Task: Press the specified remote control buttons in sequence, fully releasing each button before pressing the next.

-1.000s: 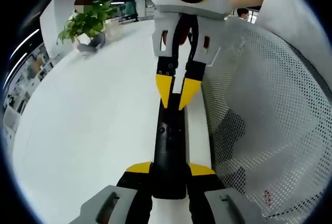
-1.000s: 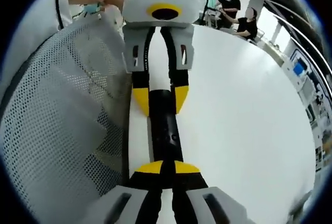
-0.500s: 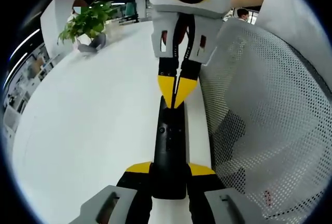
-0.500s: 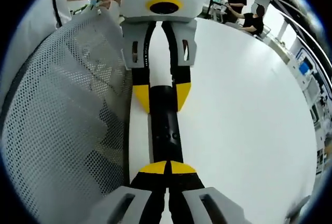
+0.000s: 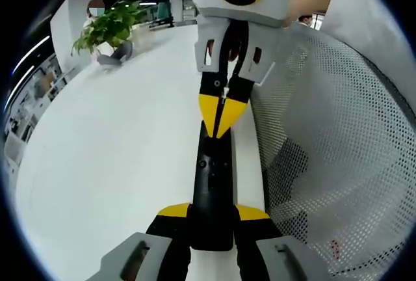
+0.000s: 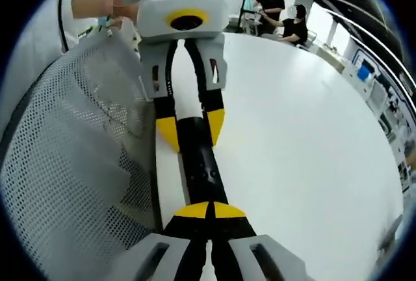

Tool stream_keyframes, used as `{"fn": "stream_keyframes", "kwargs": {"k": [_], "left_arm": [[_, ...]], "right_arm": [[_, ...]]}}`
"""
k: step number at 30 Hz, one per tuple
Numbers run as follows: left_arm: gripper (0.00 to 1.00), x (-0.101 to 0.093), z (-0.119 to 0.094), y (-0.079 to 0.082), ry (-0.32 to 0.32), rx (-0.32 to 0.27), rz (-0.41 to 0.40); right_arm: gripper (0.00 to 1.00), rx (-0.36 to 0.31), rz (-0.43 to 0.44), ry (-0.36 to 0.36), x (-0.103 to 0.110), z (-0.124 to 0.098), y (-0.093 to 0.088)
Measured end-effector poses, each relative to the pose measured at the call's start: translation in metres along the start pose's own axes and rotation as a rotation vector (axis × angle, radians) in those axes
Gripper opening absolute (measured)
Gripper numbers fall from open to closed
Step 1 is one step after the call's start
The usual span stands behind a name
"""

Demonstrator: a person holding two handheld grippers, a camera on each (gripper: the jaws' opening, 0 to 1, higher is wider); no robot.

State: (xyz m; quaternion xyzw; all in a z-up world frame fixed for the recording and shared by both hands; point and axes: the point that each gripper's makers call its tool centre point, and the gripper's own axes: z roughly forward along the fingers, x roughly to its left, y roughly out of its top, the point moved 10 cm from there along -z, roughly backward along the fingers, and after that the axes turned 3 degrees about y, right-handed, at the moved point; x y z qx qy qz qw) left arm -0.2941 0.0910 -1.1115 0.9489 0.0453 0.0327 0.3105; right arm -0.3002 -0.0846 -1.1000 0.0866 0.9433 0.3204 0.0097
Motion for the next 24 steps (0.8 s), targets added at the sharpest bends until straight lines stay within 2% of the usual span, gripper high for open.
{"fn": "stream_keyframes", "kwargs": {"k": [4,6,11,14,16,18,19,20,21,24], "left_arm": [[0.24,0.0,0.0,0.0,-0.002,-0.003,0.007],[0.24,0.0,0.0,0.0,-0.004,-0.003,0.009],[0.24,0.001,0.0,0.0,-0.002,-0.005,0.005],[0.24,0.001,0.0,-0.001,-0.002,-0.01,0.002],[0.24,0.001,0.0,-0.001,-0.003,-0.009,0.004],[0.24,0.001,0.0,0.0,-0.004,-0.005,0.006],[0.24,0.001,0.0,0.0,-0.003,-0.004,0.006],[0.24,0.001,0.0,0.0,-0.003,-0.003,0.005],[0.24,0.001,0.0,0.0,-0.003,-0.004,0.005],[0.24,0.001,0.0,-0.001,-0.001,-0.012,0.001]], "right_arm": [[0.0,0.009,-0.063,0.005,0.001,0.001,0.002],[0.0,-0.001,-0.077,0.015,0.001,0.003,0.003],[0.0,0.021,-0.098,0.035,0.0,0.007,0.009],[0.0,0.072,-0.156,0.059,-0.001,0.008,0.014],[0.0,0.112,-0.155,0.071,-0.002,0.009,0.018],[0.0,0.186,-0.148,0.063,-0.002,0.012,0.024],[0.0,0.225,-0.212,0.055,-0.001,0.014,0.027],[0.0,0.242,-0.193,0.047,0.0,0.014,0.029],[0.0,0.249,-0.165,0.032,0.001,0.016,0.03],[0.0,0.238,-0.209,-0.004,0.006,0.015,0.027]]}}
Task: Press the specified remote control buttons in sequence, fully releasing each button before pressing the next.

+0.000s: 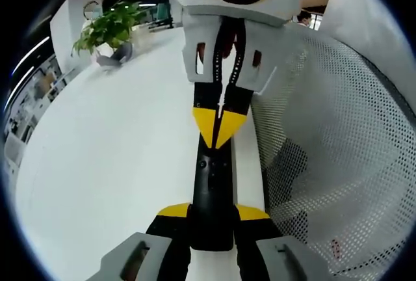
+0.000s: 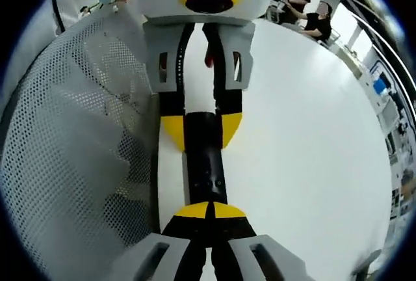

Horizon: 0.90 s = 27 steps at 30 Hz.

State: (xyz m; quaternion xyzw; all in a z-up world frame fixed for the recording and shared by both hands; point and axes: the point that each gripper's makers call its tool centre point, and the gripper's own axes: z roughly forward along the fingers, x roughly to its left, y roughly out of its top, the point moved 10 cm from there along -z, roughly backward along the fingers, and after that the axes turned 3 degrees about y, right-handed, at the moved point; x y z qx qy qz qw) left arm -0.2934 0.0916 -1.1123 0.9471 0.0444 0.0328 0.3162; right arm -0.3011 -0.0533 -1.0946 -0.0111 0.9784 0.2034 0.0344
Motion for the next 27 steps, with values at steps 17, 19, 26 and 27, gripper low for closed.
{"fn": "stream_keyframes", "kwargs": {"k": [17,19,26,27], "left_arm": [[0.24,-0.001,0.0,-0.001,0.007,-0.016,-0.01],[0.24,-0.001,0.0,-0.002,0.007,-0.018,-0.011],[0.24,-0.001,0.0,-0.001,0.008,-0.014,-0.01],[0.24,-0.001,0.0,-0.001,0.008,-0.014,-0.009]], "right_arm": [[0.0,-0.329,0.231,0.04,-0.003,0.001,-0.025],[0.0,-0.321,0.191,0.041,-0.003,0.001,-0.024],[0.0,-0.207,-0.127,0.014,-0.002,0.0,-0.012],[0.0,-0.186,-0.186,0.016,-0.002,0.001,-0.009]]}}
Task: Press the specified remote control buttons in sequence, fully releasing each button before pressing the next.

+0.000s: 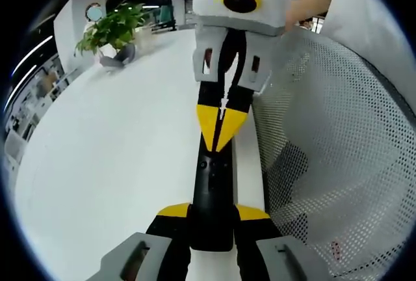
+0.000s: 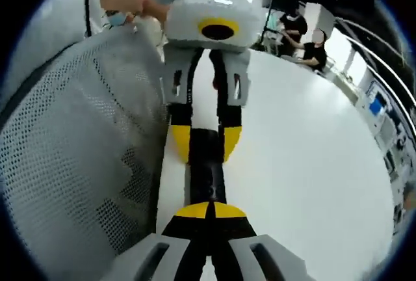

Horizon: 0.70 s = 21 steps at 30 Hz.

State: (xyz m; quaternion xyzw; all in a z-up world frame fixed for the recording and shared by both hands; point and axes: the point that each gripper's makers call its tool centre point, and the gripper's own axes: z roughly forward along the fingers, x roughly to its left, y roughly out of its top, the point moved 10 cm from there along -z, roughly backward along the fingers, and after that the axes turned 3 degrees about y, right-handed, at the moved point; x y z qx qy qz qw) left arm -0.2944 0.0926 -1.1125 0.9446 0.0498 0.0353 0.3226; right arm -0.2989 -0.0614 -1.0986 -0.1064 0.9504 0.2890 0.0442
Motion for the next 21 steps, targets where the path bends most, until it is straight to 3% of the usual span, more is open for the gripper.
{"fn": "stream_keyframes", "kwargs": {"k": [3,5,6,8,11,13,17,20,21], "left_arm": [[0.24,0.0,0.0,0.0,0.0,-0.001,0.0],[0.24,0.0,0.0,0.0,0.0,-0.003,-0.002],[0.24,0.0,0.0,0.0,0.0,-0.004,-0.002],[0.24,0.0,0.0,0.0,-0.001,-0.005,-0.002],[0.24,0.0,0.0,0.0,0.0,-0.004,-0.004],[0.24,0.0,0.0,0.0,0.002,-0.004,-0.006],[0.25,-0.001,0.0,-0.001,0.008,-0.011,-0.017],[0.25,-0.001,0.0,-0.001,0.01,-0.011,-0.018],[0.25,-0.001,0.0,-0.001,0.01,-0.011,-0.018]], "right_arm": [[0.0,0.06,-0.119,0.025,-0.002,0.002,0.006],[0.0,0.094,-0.119,0.042,-0.003,0.003,0.009],[0.0,0.103,-0.093,0.051,-0.004,0.004,0.01],[0.0,0.136,0.059,0.073,-0.009,0.004,0.013],[0.0,0.143,0.147,0.067,-0.011,0.005,0.014],[0.0,0.091,0.306,0.03,-0.01,0.004,0.01],[0.0,-0.028,0.422,-0.029,-0.003,0.002,0.002],[0.0,-0.005,0.366,-0.057,0.001,0.002,0.004],[0.0,0.021,0.302,-0.062,0.003,0.002,0.007]]}}
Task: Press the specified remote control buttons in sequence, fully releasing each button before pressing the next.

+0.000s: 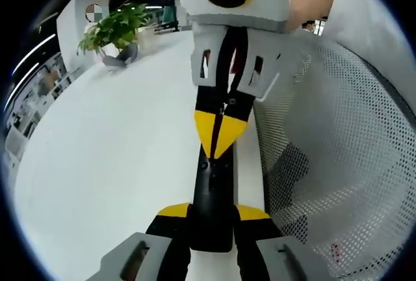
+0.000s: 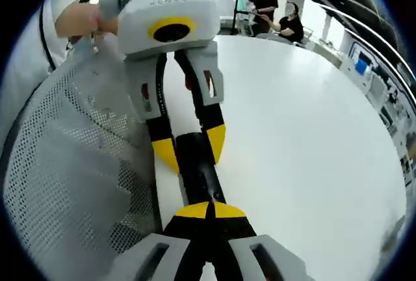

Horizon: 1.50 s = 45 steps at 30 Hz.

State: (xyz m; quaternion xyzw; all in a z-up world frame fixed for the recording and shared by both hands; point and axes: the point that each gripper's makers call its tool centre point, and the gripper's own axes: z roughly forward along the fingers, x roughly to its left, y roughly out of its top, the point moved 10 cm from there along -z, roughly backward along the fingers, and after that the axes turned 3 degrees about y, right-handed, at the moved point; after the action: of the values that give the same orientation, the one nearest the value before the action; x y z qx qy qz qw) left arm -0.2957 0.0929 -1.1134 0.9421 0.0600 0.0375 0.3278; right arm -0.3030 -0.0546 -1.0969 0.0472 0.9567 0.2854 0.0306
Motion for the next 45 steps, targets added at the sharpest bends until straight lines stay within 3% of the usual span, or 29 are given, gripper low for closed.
{"fn": "stream_keyframes", "kwargs": {"k": [3,5,7,11,15,24,31,33,37,39,45], "left_arm": [[0.25,0.0,0.0,-0.001,0.0,-0.005,-0.002],[0.25,0.0,0.0,-0.001,0.0,-0.01,-0.004],[0.25,0.0,0.0,-0.001,0.001,-0.012,-0.005],[0.25,0.0,0.0,-0.001,-0.002,-0.007,0.001],[0.25,0.0,0.0,0.0,-0.008,-0.003,0.007],[0.25,0.0,0.0,0.001,-0.011,-0.002,0.009],[0.25,0.0,0.0,0.001,-0.012,-0.004,0.01],[0.25,0.0,0.0,0.0,-0.011,-0.006,0.01],[0.25,0.0,0.0,0.0,-0.012,-0.007,0.011],[0.25,0.0,0.0,0.0,-0.013,-0.008,0.011],[0.25,0.001,0.0,-0.001,-0.012,-0.014,0.008]], "right_arm": [[0.0,0.01,-0.019,0.003,0.006,0.001,0.002],[0.0,-0.011,0.021,0.047,0.01,0.003,0.003],[0.0,0.036,-0.08,0.013,0.012,0.003,0.005],[0.0,0.084,-0.137,-0.001,0.016,0.005,0.01],[0.0,0.131,-0.269,0.0,0.019,0.007,0.012],[0.0,0.158,-0.329,-0.005,0.022,0.008,0.015],[0.0,0.091,-0.272,-0.031,0.022,0.006,0.008],[0.0,0.042,-0.22,-0.037,0.022,0.006,0.006],[0.0,0.004,-0.085,-0.02,0.015,0.003,0.004],[0.0,-0.008,-0.08,-0.037,0.009,0.001,0.007],[0.0,0.049,-0.101,0.0,0.003,0.005,0.009]]}}
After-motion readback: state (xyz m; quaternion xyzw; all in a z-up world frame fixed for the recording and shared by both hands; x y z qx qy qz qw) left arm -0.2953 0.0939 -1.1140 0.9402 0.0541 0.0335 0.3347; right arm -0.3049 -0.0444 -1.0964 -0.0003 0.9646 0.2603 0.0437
